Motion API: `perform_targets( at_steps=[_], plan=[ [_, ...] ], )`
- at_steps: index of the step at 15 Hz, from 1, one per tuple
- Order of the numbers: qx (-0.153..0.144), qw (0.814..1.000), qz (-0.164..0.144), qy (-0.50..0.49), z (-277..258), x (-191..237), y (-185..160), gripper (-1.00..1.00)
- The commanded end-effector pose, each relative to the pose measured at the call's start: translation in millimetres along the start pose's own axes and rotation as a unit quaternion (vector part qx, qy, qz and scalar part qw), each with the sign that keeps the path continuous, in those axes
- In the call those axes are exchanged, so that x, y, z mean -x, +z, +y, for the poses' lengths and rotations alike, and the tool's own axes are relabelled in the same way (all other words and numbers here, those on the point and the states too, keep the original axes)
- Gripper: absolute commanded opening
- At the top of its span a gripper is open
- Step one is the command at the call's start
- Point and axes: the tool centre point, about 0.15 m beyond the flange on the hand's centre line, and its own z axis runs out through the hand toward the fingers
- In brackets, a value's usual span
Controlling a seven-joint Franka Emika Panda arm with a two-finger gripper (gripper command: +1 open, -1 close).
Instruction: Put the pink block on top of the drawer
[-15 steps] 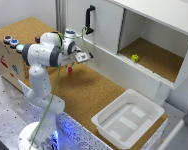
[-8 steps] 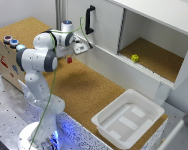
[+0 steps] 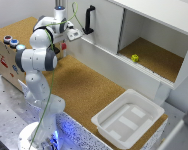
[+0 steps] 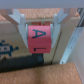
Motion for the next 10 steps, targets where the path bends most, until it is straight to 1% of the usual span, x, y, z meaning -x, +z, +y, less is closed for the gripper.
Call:
perform_targets(
  at_steps=[1, 4, 7, 8, 10],
  plan=[
    [-0.075, 0.994, -0.077, -0.021, 13, -93, -16, -1.00],
    [-0.080, 0.993, -0.075, -0.037, 0, -117, -14, -1.00],
    [-0.088, 0.992, -0.076, -0.043, -16, -129, -6, -1.00],
    [-0.088, 0.992, -0.074, -0.043, -19, -134, -4, -1.00],
    [-0.079, 0.994, -0.070, -0.032, -19, -143, -3, -1.00]
  ],
)
